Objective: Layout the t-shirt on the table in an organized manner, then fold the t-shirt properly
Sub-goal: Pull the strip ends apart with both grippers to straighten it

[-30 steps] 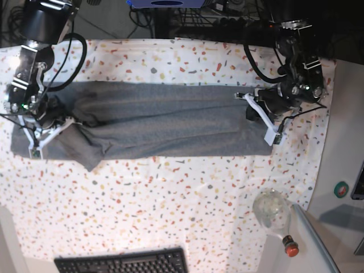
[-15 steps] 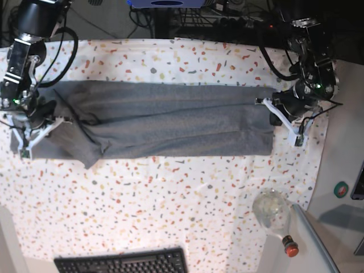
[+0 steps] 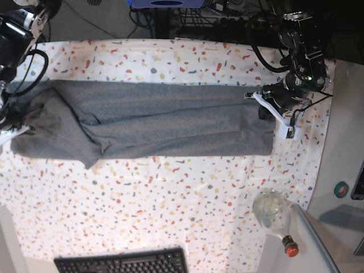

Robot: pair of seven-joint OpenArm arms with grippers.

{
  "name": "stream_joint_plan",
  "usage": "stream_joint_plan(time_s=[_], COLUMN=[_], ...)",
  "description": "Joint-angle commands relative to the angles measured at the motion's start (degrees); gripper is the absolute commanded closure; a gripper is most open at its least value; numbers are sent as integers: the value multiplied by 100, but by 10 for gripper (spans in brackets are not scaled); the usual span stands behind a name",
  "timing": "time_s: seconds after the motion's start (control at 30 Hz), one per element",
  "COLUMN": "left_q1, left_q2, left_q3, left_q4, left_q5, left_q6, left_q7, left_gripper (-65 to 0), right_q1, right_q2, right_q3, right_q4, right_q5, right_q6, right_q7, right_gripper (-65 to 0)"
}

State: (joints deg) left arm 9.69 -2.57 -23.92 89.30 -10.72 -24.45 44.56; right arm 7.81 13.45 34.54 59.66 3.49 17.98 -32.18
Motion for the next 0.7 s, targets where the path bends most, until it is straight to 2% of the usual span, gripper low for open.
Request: stream_joint_plan(time_s=[0.0, 0.27, 0.37, 0.47, 0.57, 0.67], left_q1=[-51, -95, 99, 275, 169, -130], left_q2=[-64, -257, -257, -231, -196, -73], left_q3=[-3, -12, -21, 23, 32, 23], left_q4=[-125, -1048, -345, 332, 332, -160], left_q5=[-49, -75, -110, -110, -110, -40], left_q6=[-21, -21, -21, -21, -21, -12], left_q7=[-187, -486, -434, -434, -434, -442], left_gripper=[0, 0, 0, 0, 0, 0], right_q1=[93, 93, 58, -188, -223, 41], right_q2=[118, 250, 303, 268, 250, 259], right_q3=[14, 14, 22, -4, -39, -241], right_q4=[-1, -581, -309, 491, 878, 544], right_q5=[34, 34, 34, 34, 34, 34], right_q6=[18, 18, 18, 26, 26, 26], right_q7=[146, 383, 304, 295, 190, 199], right_gripper=[0, 0, 0, 0, 0, 0])
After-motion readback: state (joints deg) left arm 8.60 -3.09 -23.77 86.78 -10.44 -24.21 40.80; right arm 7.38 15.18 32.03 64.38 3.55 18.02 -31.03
